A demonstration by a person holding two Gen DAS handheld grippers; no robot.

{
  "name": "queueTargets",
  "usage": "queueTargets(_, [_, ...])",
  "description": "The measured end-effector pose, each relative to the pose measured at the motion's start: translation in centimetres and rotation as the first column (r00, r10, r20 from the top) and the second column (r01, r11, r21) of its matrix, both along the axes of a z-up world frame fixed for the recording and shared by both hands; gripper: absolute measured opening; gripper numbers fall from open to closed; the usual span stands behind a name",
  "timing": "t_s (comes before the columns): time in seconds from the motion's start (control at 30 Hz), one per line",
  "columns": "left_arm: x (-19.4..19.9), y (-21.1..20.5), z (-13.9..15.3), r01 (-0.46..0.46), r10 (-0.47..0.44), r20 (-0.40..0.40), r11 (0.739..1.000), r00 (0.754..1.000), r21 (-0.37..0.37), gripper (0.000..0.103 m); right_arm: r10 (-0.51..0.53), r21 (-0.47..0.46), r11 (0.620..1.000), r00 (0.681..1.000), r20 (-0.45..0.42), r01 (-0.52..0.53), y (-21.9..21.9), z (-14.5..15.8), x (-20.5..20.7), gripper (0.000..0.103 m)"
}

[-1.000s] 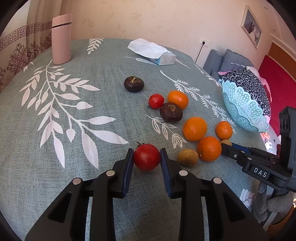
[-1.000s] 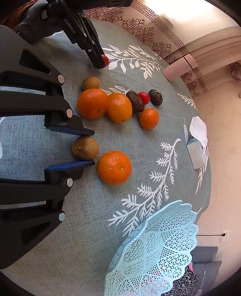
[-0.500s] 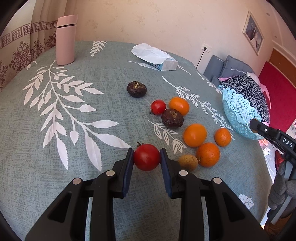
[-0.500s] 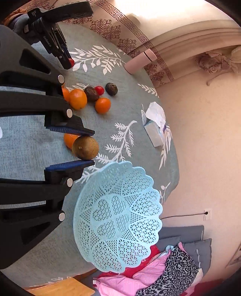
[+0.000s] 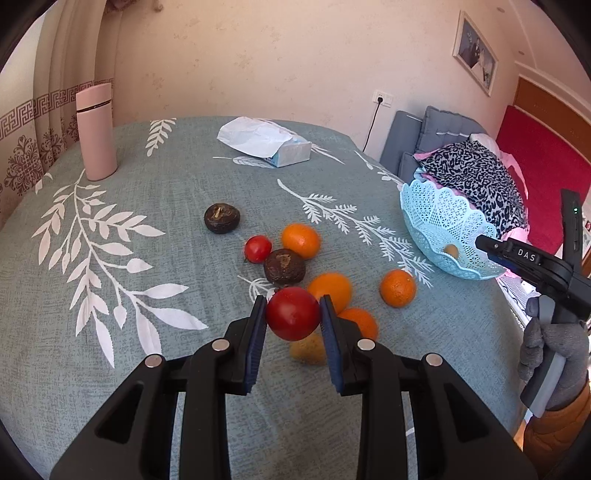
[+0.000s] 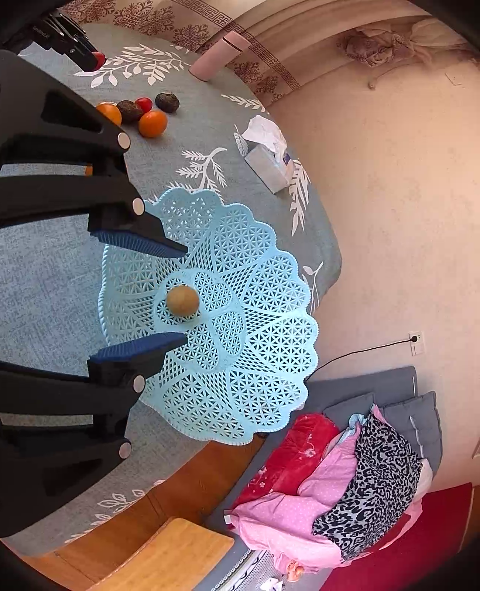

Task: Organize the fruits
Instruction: 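Drop the kiwi into the blue basket with the right gripper while the left gripper carries the tomato over, then lower the red tomato into the blue basket and open the left gripper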

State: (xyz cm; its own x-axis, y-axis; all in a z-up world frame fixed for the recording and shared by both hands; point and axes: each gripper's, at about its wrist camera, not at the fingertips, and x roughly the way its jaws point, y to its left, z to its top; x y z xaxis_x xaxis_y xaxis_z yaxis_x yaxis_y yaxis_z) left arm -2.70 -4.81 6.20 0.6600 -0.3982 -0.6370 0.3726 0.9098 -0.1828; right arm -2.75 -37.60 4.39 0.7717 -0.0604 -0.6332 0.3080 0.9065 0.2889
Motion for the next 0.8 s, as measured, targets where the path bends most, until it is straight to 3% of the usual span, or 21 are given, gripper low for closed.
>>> queueTargets(0.2, [0.9,-4.0,2.0,0.089,-0.089,0.025,0.996,0.996,-0.006,0.029,-0.030,0.006,1.000,0.999,0.044,0.030,-0.7,1.4,-1.0,0.044])
queueTargets(0.3, [1.3,-6.7,3.1,0.139,-0.139,0.047,0.990,0.989,-0.011,0.029,-0.062,0.001,0.998,0.995,0.076,0.062,-1.2,2.5,-1.7,0.054])
queueTargets(0.43, [2.3,-10.8,3.9,0.200,-0.199,0.054,0.980,0.978,-0.016,0.029,-0.114,-0.043,0.992,0.985,0.133,0.121,-1.9,4.2,-3.1,0.054])
queueTargets(0.67, [4.8,-17.1,3.4,0.281,-0.281,-0.004,0.959,0.960,-0.030,0.029,-0.189,-0.029,0.979,0.959,0.210,0.200,-3.8,6.3,-5.7,0.061])
queueTargets(0.8, [5.2,-20.3,2.5,0.313,-0.313,-0.024,0.950,0.949,0.006,0.029,-0.227,-0.010,0.972,0.943,0.243,0.237,-4.8,7.2,-6.9,0.063])
